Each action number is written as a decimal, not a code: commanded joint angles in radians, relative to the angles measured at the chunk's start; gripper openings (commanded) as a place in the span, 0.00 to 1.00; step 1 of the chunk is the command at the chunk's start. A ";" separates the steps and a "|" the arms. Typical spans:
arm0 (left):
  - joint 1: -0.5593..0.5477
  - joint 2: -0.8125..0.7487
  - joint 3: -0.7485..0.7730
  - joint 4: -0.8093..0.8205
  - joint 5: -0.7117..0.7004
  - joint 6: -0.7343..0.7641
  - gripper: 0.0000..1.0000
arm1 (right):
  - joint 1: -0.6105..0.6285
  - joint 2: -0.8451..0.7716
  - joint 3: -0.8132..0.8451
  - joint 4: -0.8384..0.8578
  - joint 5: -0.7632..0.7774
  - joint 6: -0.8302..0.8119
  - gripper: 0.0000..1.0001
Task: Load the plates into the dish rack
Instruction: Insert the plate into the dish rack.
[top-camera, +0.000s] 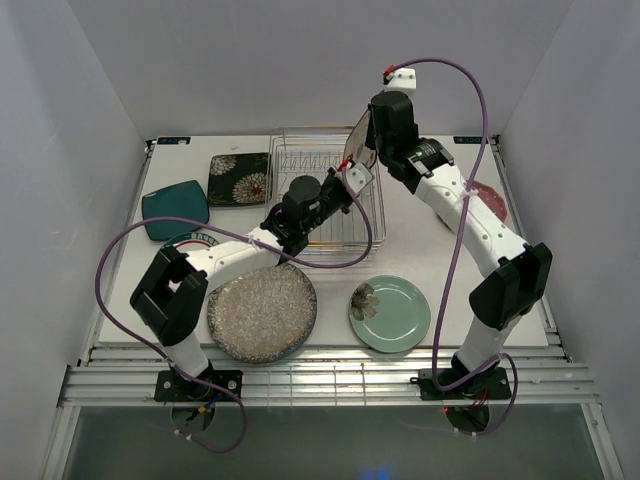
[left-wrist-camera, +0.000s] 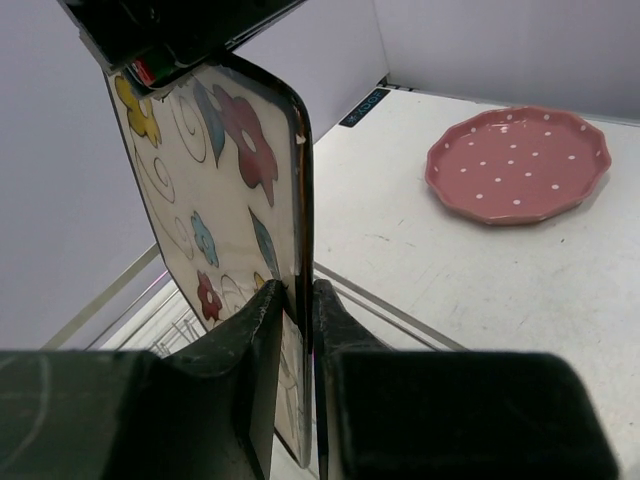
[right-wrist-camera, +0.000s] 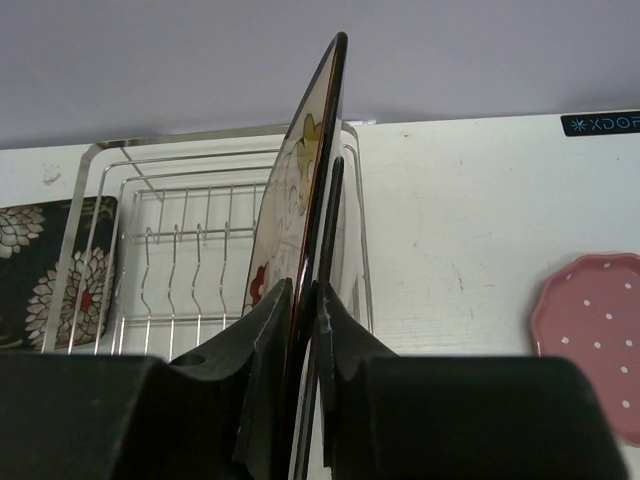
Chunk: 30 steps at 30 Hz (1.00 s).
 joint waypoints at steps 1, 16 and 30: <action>0.004 -0.013 0.049 0.118 0.070 -0.054 0.00 | -0.027 -0.028 0.043 0.133 -0.019 -0.040 0.08; 0.004 0.114 0.167 0.080 0.053 -0.106 0.00 | -0.064 -0.005 0.062 0.150 -0.056 -0.088 0.08; 0.005 0.240 0.288 0.040 -0.027 -0.122 0.00 | -0.101 0.057 0.076 0.226 -0.171 -0.143 0.08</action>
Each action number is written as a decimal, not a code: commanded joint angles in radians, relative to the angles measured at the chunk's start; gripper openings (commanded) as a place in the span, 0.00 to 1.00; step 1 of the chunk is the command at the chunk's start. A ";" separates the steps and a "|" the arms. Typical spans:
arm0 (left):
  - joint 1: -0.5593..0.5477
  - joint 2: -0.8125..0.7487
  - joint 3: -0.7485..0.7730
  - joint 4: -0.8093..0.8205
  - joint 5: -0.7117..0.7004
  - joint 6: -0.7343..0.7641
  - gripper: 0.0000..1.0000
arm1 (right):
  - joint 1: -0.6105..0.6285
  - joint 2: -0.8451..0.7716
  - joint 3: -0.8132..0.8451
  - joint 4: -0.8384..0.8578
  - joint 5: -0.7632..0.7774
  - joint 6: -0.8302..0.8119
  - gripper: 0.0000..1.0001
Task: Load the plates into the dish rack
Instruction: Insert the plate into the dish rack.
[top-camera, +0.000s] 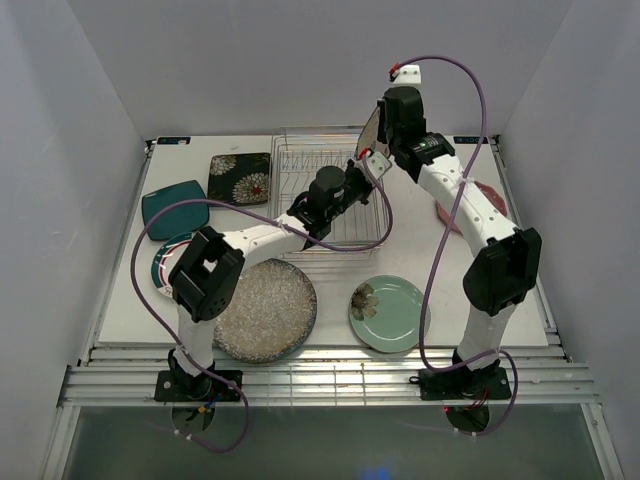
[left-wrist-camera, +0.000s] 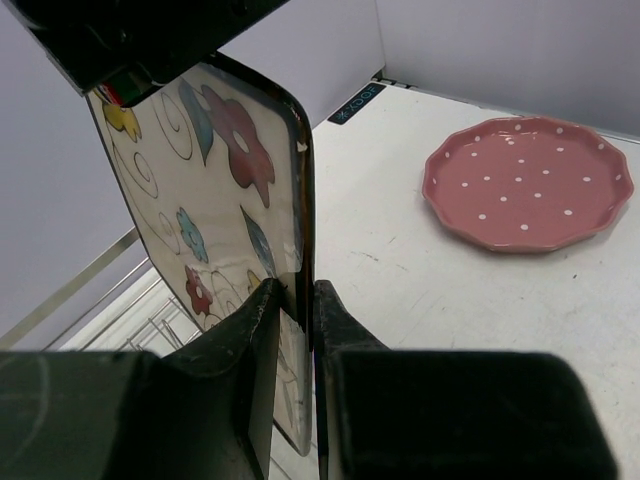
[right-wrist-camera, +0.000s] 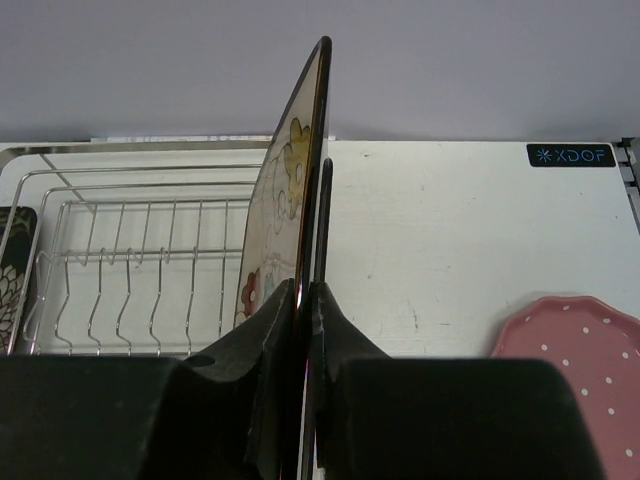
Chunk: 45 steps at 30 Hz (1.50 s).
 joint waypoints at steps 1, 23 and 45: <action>0.011 0.003 0.080 0.038 -0.015 -0.056 0.00 | 0.009 -0.018 0.076 0.150 -0.087 -0.039 0.08; 0.045 -0.003 0.000 0.097 -0.004 -0.101 0.00 | 0.003 0.002 0.005 0.256 -0.187 -0.080 0.08; 0.109 -0.009 -0.055 0.104 0.068 -0.197 0.00 | 0.013 0.057 0.004 0.252 -0.152 -0.088 0.08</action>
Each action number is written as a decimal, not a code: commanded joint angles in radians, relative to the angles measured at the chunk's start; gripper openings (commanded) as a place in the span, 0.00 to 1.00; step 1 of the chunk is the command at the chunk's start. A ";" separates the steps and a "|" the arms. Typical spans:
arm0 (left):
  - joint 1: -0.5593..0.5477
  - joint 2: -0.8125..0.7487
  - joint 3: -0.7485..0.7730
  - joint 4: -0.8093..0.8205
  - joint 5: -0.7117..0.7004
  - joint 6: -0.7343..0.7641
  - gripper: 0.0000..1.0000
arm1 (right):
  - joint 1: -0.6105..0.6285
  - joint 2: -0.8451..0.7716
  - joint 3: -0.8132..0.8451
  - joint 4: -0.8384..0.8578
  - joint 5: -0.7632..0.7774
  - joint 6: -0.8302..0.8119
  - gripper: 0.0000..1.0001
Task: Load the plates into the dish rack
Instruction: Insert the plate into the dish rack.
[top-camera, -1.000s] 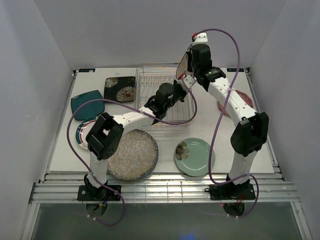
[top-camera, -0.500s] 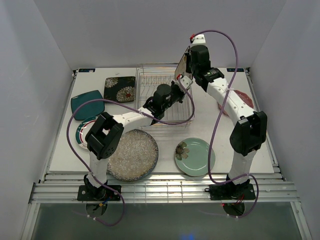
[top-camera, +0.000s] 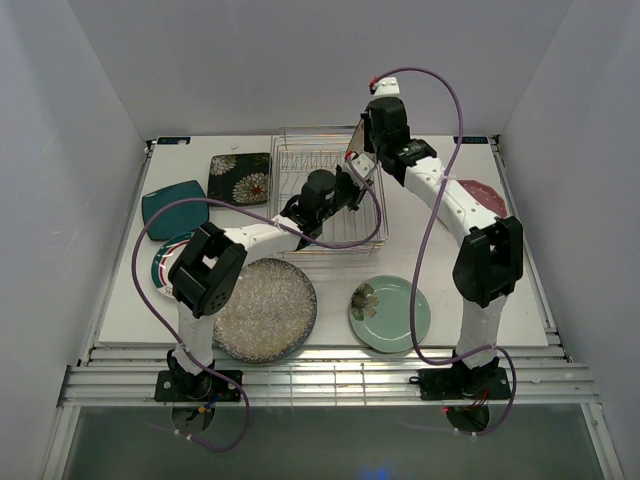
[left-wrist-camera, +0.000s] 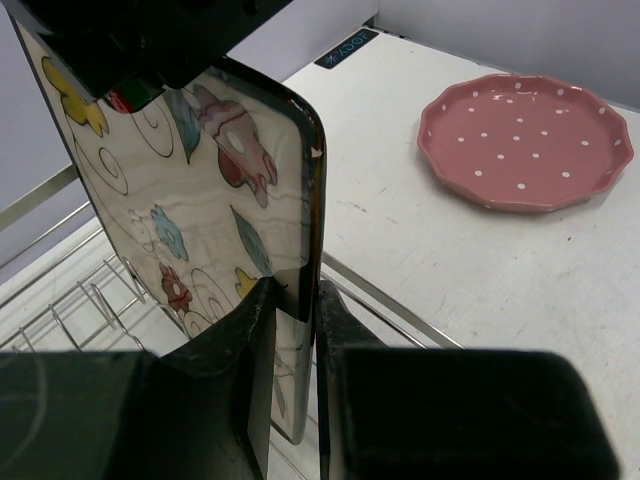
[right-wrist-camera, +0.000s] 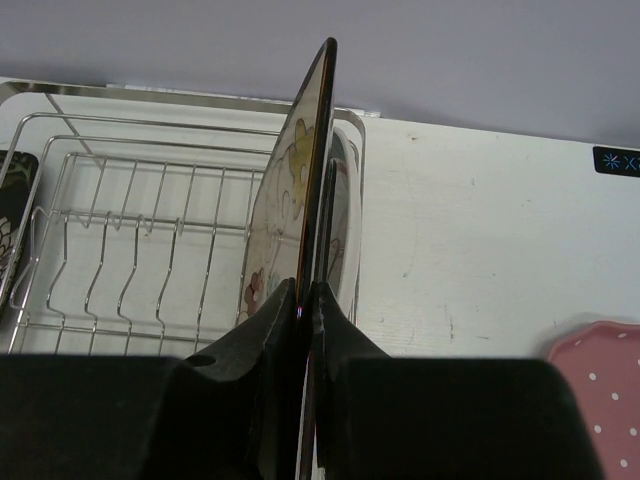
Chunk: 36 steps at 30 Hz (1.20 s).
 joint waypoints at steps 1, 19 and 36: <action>0.054 -0.047 -0.005 0.079 0.022 -0.078 0.00 | 0.006 -0.037 0.025 0.169 -0.072 -0.022 0.08; 0.057 -0.098 -0.067 0.084 0.059 -0.086 0.36 | 0.004 -0.046 -0.030 0.195 -0.064 -0.016 0.08; 0.057 -0.194 -0.154 0.082 0.069 -0.081 0.79 | 0.004 -0.038 -0.059 0.209 -0.031 0.010 0.08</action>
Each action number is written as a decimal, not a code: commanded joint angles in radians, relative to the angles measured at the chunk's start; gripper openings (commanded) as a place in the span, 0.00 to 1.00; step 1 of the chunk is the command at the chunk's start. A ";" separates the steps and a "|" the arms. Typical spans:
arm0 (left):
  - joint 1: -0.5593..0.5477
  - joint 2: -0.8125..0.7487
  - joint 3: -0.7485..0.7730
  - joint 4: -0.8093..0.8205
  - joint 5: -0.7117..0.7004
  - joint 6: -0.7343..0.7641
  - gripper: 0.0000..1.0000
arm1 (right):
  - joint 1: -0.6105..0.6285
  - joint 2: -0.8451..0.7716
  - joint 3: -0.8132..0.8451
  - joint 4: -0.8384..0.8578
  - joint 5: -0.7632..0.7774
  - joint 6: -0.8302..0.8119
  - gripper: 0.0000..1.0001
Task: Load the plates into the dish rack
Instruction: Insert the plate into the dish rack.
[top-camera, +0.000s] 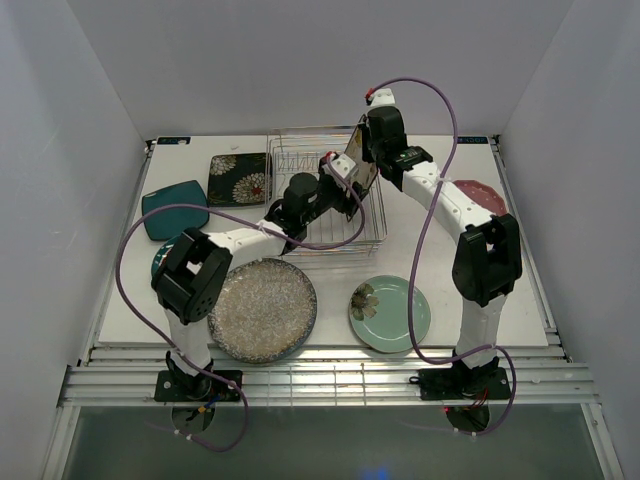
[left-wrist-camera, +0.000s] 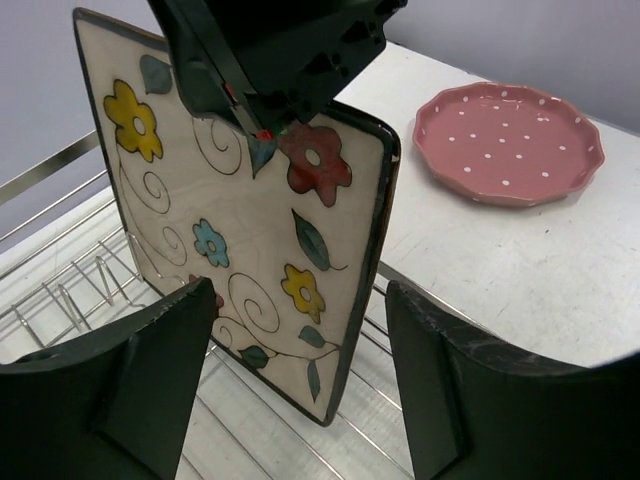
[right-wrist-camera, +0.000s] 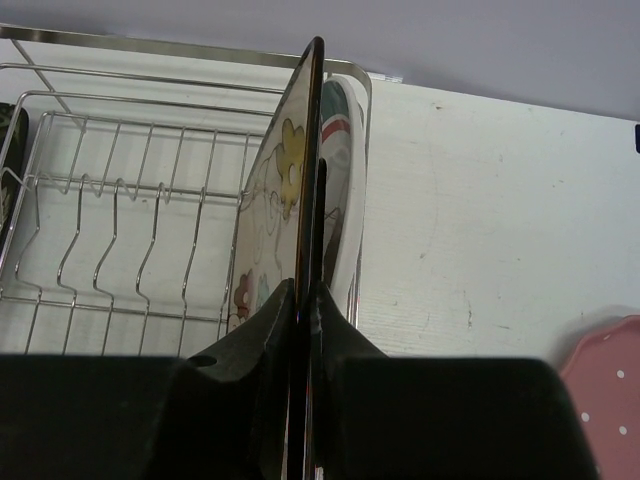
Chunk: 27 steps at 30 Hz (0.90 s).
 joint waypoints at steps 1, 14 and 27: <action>0.008 -0.115 -0.024 0.029 0.006 -0.004 0.80 | -0.001 -0.054 0.016 0.179 0.018 0.011 0.08; 0.066 -0.383 -0.140 -0.149 0.004 -0.075 0.89 | -0.002 -0.064 -0.017 0.243 0.063 0.019 0.08; 0.311 -0.408 -0.160 -0.310 0.044 -0.214 0.91 | -0.001 -0.044 0.002 0.271 0.075 0.020 0.08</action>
